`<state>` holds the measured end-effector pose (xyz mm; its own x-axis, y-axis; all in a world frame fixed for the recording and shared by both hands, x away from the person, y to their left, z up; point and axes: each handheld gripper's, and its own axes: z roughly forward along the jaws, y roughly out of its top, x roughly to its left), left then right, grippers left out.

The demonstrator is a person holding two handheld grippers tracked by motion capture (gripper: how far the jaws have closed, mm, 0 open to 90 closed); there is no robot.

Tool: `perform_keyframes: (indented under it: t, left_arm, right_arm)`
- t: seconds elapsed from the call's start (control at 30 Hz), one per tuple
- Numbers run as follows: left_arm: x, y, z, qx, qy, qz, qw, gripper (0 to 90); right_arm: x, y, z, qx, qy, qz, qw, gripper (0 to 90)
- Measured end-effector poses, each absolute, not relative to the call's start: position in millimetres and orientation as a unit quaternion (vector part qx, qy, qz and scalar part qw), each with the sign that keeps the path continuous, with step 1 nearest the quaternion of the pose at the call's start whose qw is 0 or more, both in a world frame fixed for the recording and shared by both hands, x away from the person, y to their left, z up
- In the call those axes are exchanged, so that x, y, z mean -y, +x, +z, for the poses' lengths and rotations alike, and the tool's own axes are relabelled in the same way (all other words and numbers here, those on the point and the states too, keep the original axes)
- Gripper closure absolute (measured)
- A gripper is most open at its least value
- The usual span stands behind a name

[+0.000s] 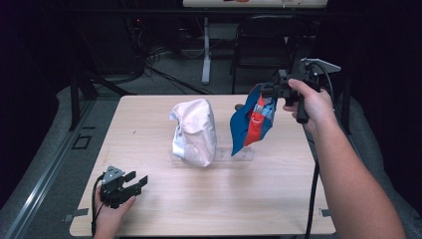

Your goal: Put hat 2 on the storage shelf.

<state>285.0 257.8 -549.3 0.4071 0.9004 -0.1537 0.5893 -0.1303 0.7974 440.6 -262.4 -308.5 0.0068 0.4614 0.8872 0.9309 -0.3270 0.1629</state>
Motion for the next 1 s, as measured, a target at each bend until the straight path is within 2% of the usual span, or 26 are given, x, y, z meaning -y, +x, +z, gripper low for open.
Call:
perform_keyframes:
  t: [0.57,1.0]
  left_arm:
    - [-257.4,285.6,-549.3,-0.509,0.734,0.182,0.412,45.9]
    - [-258.1,286.1,-549.9,-0.511,0.728,0.186,0.418,45.9]
  right_arm:
    - [270.1,440.5,-307.2,0.532,-0.671,-0.456,0.24,77.9]
    - [247.0,448.4,-324.0,0.542,-0.667,-0.45,0.242,77.8]
